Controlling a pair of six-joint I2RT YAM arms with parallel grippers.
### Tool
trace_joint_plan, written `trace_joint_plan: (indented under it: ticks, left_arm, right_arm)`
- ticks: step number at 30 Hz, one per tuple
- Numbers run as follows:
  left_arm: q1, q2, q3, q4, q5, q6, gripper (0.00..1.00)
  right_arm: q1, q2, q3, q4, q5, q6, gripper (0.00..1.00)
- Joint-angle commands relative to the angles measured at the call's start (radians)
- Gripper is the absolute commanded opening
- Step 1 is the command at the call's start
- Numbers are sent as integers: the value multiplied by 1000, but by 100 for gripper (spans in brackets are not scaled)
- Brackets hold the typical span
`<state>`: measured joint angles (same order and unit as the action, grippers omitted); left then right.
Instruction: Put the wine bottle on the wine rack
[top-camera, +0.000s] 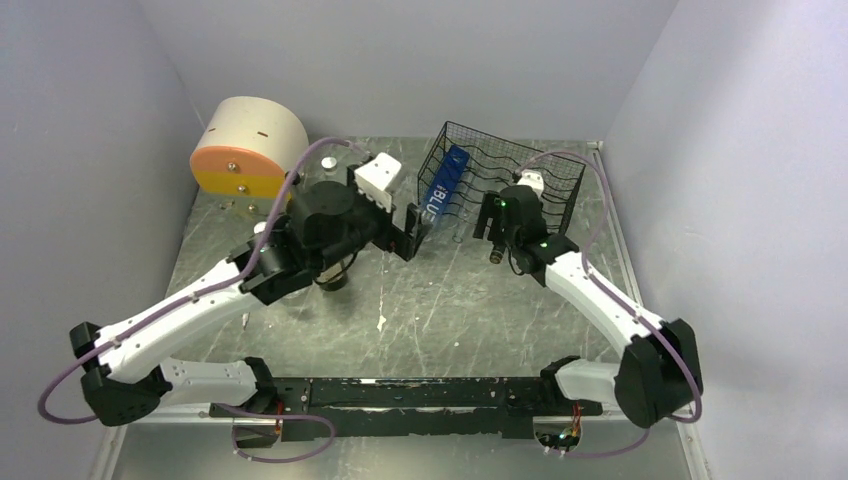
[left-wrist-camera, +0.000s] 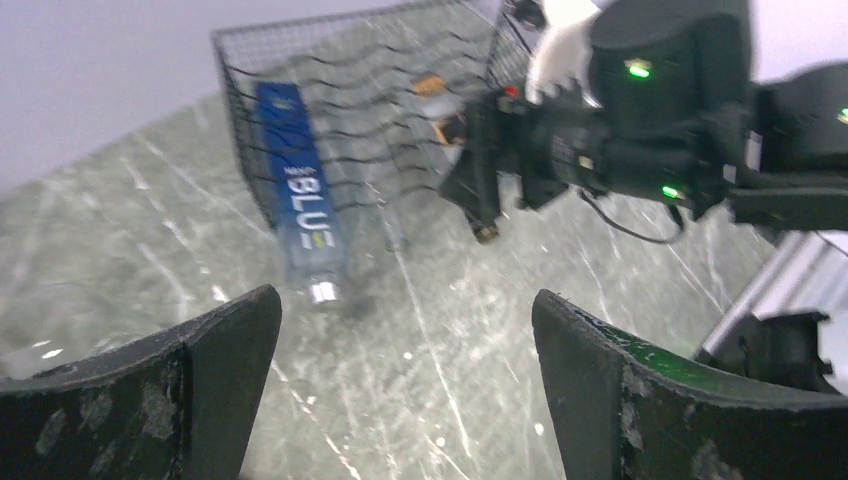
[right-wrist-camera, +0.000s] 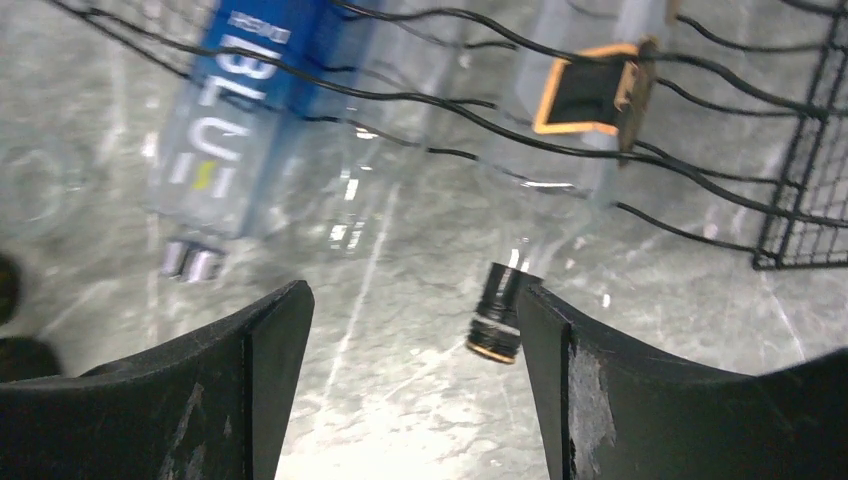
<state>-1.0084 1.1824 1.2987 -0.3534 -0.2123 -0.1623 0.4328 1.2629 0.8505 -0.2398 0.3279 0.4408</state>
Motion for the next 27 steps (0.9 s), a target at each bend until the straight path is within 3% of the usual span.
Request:
trace_joint_plan:
  ticks: [1, 5, 9, 15, 27]
  left_arm:
    - [5, -70, 58, 41, -229, 59, 100]
    - [6, -130, 85, 39, -356, 97, 100]
    - [5, -202, 97, 66, -382, 144, 99]
    - [5, -322, 61, 156, -386, 190, 98]
    - [5, -463, 29, 126, -485, 172, 97]
  right_arm:
    - [-3, -94, 45, -19, -187, -76, 78]
    - [51, -156, 59, 104, -343, -108, 75]
    - [228, -129, 96, 239, -357, -127, 75]
    - [462, 58, 260, 355, -323, -171, 75]
    - [610, 399, 553, 408, -296, -256, 75]
